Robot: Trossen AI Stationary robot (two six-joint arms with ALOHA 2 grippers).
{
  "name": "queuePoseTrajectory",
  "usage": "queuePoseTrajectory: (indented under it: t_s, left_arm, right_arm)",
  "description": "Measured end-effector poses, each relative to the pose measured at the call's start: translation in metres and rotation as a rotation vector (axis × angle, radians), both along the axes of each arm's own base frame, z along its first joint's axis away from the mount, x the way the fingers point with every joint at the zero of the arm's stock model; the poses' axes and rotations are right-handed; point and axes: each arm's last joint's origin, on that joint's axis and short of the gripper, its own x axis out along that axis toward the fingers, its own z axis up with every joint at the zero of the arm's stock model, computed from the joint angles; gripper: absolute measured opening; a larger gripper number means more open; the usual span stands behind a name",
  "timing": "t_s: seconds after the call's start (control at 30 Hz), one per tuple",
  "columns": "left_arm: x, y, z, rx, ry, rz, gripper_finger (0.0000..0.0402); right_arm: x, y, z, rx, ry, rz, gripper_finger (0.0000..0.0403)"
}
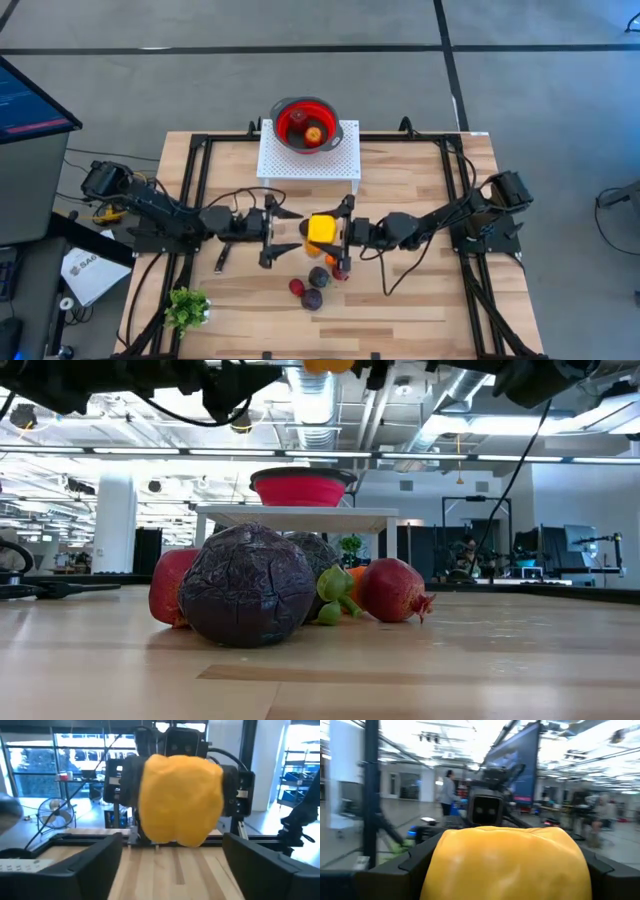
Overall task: Pick & Place Fruit
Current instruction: Put the yellow bell pepper into the red strainer bowl on the shelf
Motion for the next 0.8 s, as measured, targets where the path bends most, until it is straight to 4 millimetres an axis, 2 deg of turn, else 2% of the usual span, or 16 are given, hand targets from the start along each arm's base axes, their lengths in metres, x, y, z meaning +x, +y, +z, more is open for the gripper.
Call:
queuePoseTrajectory:
  t_s: [0.1,0.2,0.43,0.6,0.8]
  left_arm:
    - [0.003,0.002,-0.005,0.003,0.024,0.011,0.0374]
    - [0.014,0.002,-0.007,0.004,0.036,0.029,0.0389]
    - [0.046,-0.001,-0.007,0.004,0.052,0.064,0.0394]
    - [0.050,-0.001,-0.004,0.008,0.044,0.086,0.0391]
    - [0.049,-0.003,-0.002,0.033,0.027,0.019,0.0382]
  right_arm:
    - [0.000,-0.001,0.000,0.002,-0.001,-0.036,0.0299]
    - [0.000,-0.001,0.001,0.003,-0.004,-0.037,0.0299]
    - [0.001,-0.005,0.000,0.017,-0.001,-0.045,0.0299]
    - [0.001,-0.002,-0.003,0.011,0.031,-0.037,0.0299]
    - [0.001,-0.002,-0.005,0.036,0.051,-0.030,0.0300]
